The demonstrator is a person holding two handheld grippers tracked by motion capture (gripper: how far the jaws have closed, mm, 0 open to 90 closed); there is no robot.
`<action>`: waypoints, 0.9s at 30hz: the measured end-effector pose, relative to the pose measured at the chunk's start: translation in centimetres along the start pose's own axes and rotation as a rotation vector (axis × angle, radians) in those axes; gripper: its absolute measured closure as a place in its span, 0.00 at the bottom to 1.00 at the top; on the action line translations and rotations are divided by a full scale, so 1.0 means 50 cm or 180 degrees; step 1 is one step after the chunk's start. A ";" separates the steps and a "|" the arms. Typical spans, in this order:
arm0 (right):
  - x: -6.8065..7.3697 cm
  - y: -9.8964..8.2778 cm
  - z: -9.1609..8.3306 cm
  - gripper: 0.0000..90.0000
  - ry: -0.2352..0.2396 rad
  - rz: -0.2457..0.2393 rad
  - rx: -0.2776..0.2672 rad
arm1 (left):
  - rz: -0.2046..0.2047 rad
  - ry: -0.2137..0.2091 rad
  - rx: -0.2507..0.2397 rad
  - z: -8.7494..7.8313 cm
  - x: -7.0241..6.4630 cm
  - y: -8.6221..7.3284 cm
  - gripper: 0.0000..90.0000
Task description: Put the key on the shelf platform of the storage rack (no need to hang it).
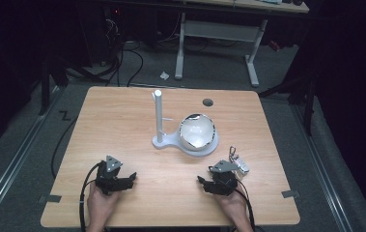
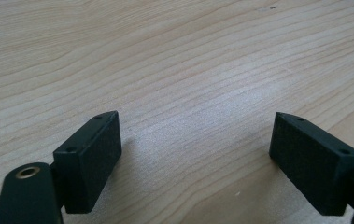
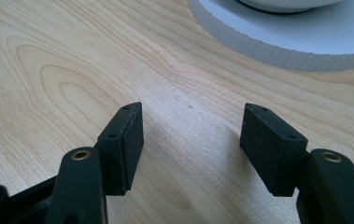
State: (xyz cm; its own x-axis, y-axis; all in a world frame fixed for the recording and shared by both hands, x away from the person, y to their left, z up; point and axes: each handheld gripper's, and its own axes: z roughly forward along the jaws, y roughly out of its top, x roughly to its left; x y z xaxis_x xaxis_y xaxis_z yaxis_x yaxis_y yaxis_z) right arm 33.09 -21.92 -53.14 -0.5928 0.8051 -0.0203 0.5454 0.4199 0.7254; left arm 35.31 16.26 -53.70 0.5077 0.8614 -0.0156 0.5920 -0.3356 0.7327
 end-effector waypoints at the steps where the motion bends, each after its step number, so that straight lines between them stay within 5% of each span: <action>1: 0.000 0.000 0.000 0.44 0.0001 0.0003 0.0001 | 0.0001 0.0000 0.0001 0.000 0.000 0.000 0.19; 27: 0.004 -0.001 -0.010 0.48 -0.0039 0.0096 0.0003 | 0.0000 0.0000 0.0000 0.000 0.000 0.000 0.19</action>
State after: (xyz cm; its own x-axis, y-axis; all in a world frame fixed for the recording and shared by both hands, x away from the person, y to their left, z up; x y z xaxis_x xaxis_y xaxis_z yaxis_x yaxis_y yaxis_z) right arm 32.65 -21.99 -52.82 -0.5688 0.8225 -0.0070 0.5635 0.3958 0.7251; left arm 35.31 16.26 -53.70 0.5078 0.8613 -0.0156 0.5921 -0.3358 0.7326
